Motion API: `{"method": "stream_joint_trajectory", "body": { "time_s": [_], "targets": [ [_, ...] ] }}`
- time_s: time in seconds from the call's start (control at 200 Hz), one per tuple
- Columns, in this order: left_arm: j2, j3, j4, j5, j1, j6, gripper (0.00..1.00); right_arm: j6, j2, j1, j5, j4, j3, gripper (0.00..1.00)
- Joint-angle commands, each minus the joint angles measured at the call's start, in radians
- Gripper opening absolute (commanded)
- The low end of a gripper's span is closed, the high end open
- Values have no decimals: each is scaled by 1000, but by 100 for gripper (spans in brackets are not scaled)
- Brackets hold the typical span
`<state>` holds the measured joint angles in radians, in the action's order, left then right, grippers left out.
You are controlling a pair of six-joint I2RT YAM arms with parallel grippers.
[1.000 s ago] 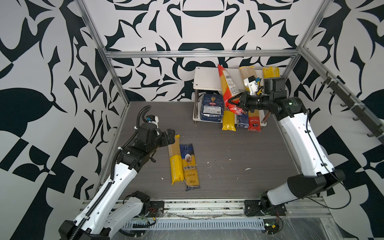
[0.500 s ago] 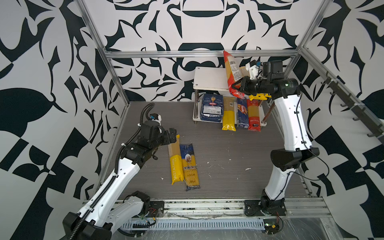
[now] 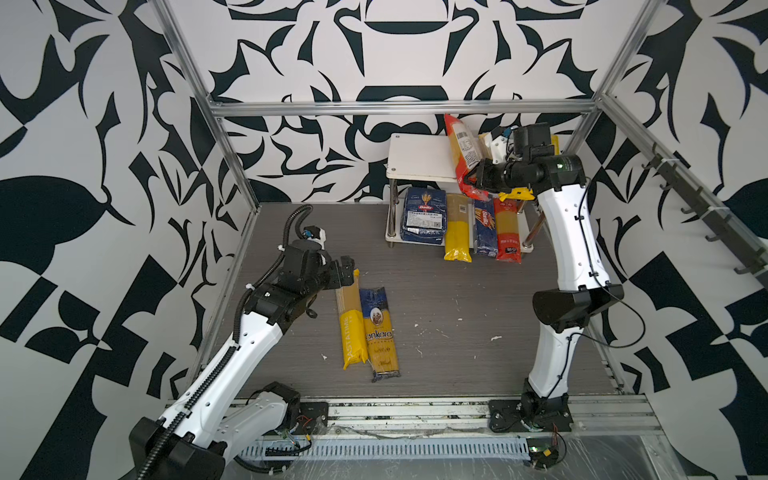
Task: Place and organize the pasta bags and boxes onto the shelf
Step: 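Lower the red-and-white bag onto the top tier beside the yellow bags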
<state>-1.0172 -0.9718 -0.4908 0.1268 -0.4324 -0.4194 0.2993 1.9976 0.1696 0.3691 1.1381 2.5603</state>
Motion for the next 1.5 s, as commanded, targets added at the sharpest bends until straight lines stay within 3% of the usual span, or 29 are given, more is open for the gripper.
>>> {"method": "stream_joint_trajectory", "body": {
  "time_s": [0.0,0.205,0.39,0.55,0.805,1.13,1.495],
  "targets": [
    [19,-10,11,7,-2,12,99,-47,-38,-4,-45,-111,89,14],
    [34,-2,10,20,-2,22,99,-49,-17,-3,-90,-79,141,19],
    [41,-1,8,28,-2,29,99,-55,-27,-3,-112,-91,141,41],
    [42,3,6,28,-2,36,99,-62,-36,-4,-139,-96,140,48],
    [42,0,6,26,-3,40,99,-93,-48,13,-170,-89,136,49],
    [70,10,-4,44,-2,37,99,-231,-48,181,-364,-92,141,51],
    [76,13,-13,66,-2,62,99,-260,-3,229,-405,-132,140,50]
  ]
}}
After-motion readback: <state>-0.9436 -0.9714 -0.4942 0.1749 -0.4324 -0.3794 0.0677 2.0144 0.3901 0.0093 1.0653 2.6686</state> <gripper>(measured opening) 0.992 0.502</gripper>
